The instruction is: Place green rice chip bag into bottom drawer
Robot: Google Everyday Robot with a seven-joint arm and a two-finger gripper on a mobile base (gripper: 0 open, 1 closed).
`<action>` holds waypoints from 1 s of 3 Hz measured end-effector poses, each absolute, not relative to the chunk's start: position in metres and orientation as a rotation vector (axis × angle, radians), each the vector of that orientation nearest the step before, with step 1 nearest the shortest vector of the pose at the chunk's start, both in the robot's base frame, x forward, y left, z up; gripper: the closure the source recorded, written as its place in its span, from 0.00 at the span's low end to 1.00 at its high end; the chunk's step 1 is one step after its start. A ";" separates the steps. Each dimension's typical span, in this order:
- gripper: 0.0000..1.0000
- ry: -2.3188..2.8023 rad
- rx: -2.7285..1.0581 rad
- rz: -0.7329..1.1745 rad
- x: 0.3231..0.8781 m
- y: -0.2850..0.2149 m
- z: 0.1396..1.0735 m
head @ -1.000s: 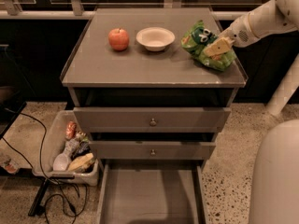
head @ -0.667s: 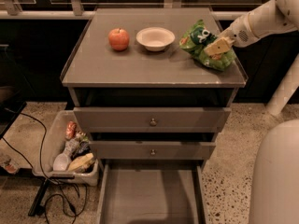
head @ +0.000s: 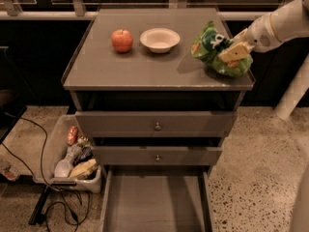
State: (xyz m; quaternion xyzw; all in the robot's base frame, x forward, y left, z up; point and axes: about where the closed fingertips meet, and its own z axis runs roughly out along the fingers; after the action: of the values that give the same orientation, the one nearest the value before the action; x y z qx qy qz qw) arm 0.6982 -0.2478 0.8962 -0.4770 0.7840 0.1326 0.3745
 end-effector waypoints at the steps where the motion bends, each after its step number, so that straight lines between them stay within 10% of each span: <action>1: 1.00 1.950 -1.266 0.317 0.649 -0.256 0.909; 3: 1.00 1.900 -1.344 0.311 0.526 -0.258 0.911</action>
Offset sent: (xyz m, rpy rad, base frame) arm -0.1959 -0.0214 0.0240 -0.0290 -0.1112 0.0980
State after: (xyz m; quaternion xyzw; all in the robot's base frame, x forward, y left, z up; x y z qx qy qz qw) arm 0.5262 -0.2584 0.9115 -0.5278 0.7462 0.1222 0.3868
